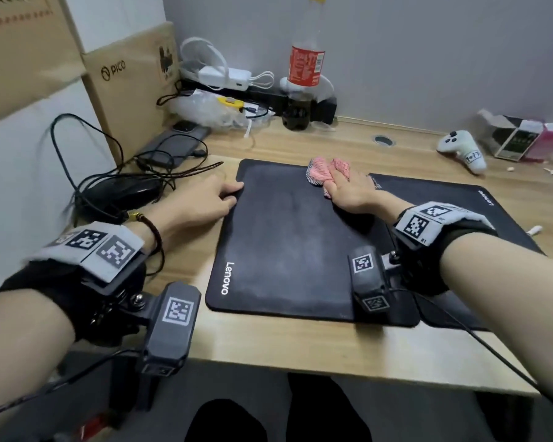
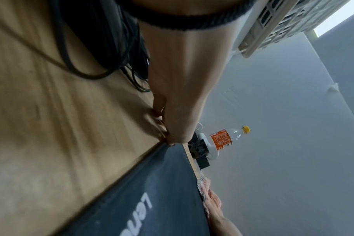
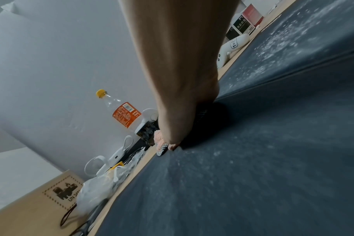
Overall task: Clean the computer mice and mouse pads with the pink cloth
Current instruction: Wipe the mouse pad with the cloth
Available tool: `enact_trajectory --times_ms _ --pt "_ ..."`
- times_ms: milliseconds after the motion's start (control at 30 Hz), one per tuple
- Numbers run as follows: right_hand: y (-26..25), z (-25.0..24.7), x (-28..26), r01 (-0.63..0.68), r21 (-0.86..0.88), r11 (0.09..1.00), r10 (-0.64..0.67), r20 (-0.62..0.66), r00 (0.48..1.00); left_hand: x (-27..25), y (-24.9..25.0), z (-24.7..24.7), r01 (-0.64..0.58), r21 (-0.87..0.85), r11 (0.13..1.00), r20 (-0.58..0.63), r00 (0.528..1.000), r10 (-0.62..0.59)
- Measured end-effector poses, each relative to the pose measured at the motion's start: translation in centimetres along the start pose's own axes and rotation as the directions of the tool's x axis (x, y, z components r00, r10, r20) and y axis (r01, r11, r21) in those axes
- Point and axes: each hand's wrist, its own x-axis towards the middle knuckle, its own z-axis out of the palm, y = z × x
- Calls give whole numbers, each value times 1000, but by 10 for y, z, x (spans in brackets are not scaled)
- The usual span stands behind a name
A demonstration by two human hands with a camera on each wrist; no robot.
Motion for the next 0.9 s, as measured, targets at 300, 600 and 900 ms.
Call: enact_trajectory --times_ms 300,600,900 --pt "-38 6 -20 84 -44 996 -83 17 996 -5 7 4 98 -159 982 34 995 -94" --pt "-99 22 -128 368 5 930 -367 86 926 -48 31 3 182 -197 963 -51 979 -196" --pt "-59 -17 -178 433 105 895 -409 -194 892 -68 59 -4 212 -59 975 8 977 -212"
